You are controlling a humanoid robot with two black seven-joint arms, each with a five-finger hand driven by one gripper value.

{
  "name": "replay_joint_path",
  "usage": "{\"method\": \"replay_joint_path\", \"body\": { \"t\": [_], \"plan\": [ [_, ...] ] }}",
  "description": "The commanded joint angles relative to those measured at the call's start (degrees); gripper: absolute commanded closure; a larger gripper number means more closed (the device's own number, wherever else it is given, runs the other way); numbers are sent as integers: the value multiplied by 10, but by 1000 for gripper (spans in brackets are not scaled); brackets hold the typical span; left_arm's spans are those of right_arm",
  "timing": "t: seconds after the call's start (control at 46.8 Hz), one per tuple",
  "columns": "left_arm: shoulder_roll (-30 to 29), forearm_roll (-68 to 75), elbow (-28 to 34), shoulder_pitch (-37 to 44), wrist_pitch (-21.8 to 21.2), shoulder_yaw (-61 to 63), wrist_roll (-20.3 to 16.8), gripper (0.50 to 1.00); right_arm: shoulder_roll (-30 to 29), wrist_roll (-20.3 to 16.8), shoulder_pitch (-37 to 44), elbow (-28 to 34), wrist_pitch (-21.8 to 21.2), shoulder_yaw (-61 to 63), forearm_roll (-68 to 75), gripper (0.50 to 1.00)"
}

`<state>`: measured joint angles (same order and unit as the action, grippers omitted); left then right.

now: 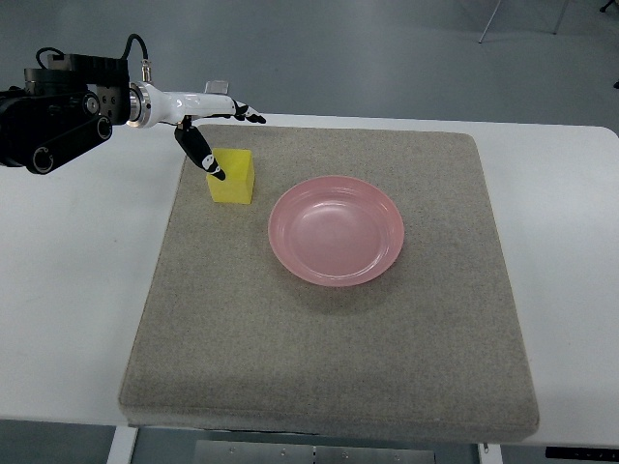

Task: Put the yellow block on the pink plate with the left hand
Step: 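Close the left hand fingers around the yellow cube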

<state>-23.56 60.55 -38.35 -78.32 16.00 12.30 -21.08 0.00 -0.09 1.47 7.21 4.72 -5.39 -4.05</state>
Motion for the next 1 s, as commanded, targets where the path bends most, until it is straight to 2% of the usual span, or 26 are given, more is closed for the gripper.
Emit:
{"method": "replay_joint_path", "body": {
  "t": [0.0,0.107,0.192,0.811,0.982],
  "plan": [
    [0,-1,0,-2,22,1,0,523,0,0,0,0,0,0,0,576],
    [-3,-2,-1,-6,59,-1,-1,525,0,0,0,0,-1,0,0,576],
    [-4,-1,-2,-5,68,-1,-2,525,0,0,0,0,-1,0,0,576],
    [-4,0,2,13,67,4,-2,516,0,0,0,0,0,0,0,576],
    [-3,-1,6,24,56,1,-2,536,0,0,0,0,-1,0,0,576]
  ]
}}
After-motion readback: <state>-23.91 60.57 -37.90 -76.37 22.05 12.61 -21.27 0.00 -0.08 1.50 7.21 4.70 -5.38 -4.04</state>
